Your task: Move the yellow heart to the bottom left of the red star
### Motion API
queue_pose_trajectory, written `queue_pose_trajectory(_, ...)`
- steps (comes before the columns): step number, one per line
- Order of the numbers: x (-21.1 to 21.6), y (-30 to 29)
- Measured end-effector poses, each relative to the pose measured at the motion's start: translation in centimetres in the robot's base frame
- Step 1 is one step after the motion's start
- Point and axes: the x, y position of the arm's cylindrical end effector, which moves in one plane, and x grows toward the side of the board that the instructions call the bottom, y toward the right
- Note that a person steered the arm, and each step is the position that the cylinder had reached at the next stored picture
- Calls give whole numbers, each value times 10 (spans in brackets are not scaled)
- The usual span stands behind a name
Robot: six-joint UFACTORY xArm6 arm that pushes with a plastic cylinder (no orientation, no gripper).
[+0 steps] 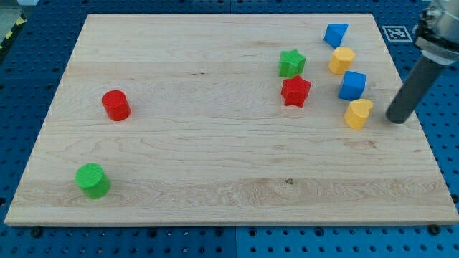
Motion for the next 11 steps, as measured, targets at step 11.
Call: queue_pose_trajectory(11, 22, -224)
